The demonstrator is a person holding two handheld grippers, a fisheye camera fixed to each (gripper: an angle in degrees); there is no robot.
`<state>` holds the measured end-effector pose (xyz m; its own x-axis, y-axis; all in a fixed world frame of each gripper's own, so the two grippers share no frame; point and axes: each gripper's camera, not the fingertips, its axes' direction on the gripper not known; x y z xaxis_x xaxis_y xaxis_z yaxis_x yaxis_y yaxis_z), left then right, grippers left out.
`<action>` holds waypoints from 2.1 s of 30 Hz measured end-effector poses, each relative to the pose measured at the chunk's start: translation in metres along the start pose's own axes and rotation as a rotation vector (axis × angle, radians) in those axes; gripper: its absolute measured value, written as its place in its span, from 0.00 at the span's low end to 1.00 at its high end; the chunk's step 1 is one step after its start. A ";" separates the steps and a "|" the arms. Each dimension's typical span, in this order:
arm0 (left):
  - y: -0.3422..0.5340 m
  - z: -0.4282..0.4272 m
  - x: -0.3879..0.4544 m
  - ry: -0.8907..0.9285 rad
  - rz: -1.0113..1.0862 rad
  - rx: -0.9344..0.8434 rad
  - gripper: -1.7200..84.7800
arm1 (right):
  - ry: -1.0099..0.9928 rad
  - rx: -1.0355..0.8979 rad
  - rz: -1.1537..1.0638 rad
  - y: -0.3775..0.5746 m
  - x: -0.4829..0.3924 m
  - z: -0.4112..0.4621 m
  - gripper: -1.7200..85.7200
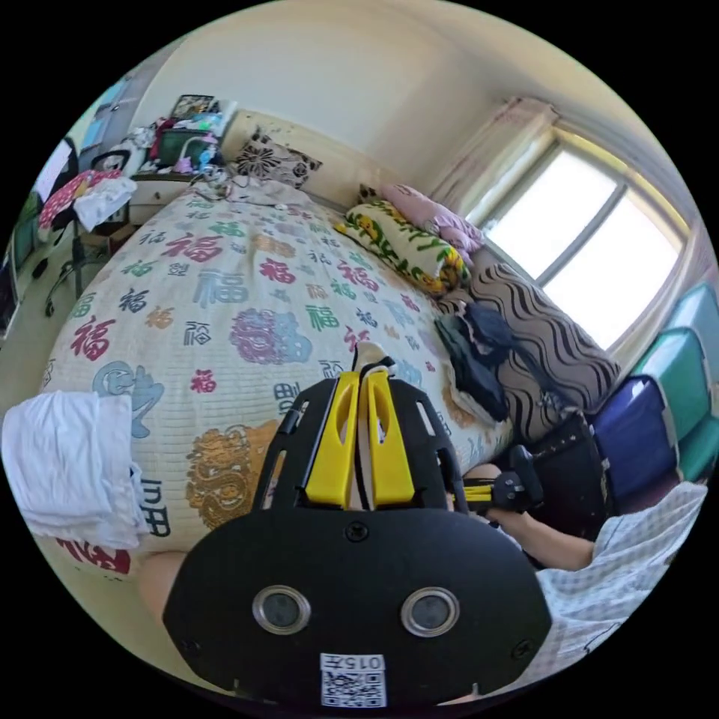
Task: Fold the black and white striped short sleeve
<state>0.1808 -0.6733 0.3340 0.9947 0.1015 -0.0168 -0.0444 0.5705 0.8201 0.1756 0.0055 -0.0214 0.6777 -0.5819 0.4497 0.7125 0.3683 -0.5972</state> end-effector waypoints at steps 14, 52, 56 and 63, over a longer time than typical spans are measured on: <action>-0.200 -0.195 0.005 0.228 0.051 0.447 0.02 | 0.249 0.613 0.051 -0.032 0.130 -0.336 0.01; 0.114 0.142 -0.059 0.247 -0.149 -0.344 0.01 | -0.330 0.260 0.218 0.020 0.220 -0.149 0.07; 0.150 0.140 0.010 0.389 -0.013 -0.355 0.01 | -0.444 0.253 0.228 0.020 0.221 -0.143 0.10; 0.235 0.179 0.075 0.437 -0.005 -0.415 0.01 | -0.506 0.203 0.400 0.040 0.237 -0.122 0.11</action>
<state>0.2615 -0.6774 0.6276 0.8686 0.3734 -0.3258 -0.1599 0.8334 0.5290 0.3426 -0.2054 -0.0198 0.8630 0.0204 0.5049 0.3757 0.6421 -0.6682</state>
